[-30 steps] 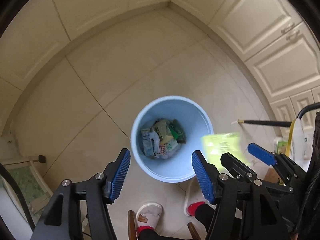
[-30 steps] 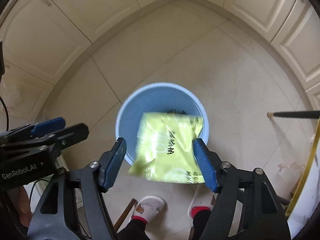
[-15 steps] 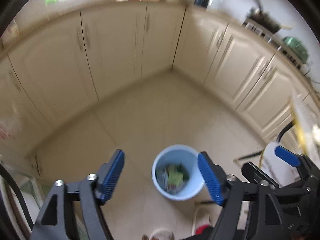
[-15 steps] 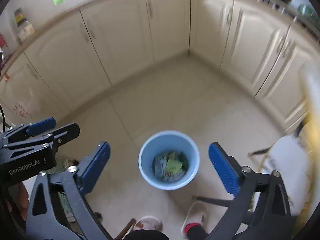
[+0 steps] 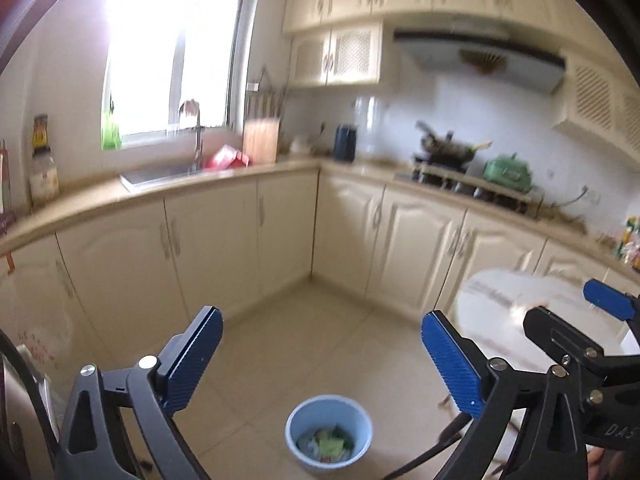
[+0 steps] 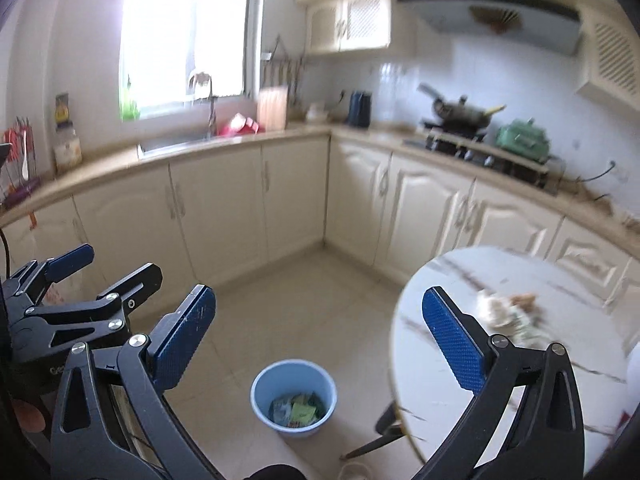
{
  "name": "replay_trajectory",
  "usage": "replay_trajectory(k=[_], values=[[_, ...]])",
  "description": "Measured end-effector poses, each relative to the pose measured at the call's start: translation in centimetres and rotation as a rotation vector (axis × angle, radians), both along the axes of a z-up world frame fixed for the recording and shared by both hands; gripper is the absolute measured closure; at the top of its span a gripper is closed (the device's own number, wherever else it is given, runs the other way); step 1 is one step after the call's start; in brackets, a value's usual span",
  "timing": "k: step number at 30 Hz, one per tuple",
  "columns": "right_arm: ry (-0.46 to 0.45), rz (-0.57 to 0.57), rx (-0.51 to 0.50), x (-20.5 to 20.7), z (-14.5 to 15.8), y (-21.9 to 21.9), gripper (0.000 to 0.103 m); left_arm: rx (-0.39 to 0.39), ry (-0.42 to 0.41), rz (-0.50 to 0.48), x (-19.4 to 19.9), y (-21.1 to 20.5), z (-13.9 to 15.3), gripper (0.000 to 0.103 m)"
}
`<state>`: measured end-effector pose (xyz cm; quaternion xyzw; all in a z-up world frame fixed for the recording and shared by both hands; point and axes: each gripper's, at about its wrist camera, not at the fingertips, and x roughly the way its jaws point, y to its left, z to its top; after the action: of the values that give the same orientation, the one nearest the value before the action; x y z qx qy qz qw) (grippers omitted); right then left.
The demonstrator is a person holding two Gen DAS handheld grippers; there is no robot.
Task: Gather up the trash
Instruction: 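Swing both tools back toward the table, then lower the right tool onto the white striped packet and close it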
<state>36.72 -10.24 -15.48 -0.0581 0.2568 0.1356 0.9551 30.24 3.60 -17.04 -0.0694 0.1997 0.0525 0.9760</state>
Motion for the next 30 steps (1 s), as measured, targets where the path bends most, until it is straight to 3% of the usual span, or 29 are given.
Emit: replay_trajectory(k=[2, 8, 15, 23, 30], values=[[-0.049, -0.022, 0.002, -1.9, 1.8, -0.9, 0.000, 0.008, -0.064, -0.017, -2.3, -1.8, 0.8, 0.002], [-0.163, -0.073, 0.043, -7.9, 6.4, -4.2, 0.000, 0.082, -0.175, -0.054, -10.4, -6.8, -1.5, 0.002], [-0.247, -0.132, 0.074, -12.7, 9.1, -7.6, 0.000, 0.132, -0.274, -0.069, -20.1, -8.0, -3.2, 0.001], [-0.321, -0.208, 0.051, -15.8, 10.5, -9.2, 0.000, 0.144, -0.349, -0.103, -25.0, -9.0, -4.7, 0.001], [-0.355, -0.240, 0.053, -17.2, 11.0, -10.5, 0.000, 0.141, -0.383, -0.117, -25.8, -9.0, -5.1, 0.001]])
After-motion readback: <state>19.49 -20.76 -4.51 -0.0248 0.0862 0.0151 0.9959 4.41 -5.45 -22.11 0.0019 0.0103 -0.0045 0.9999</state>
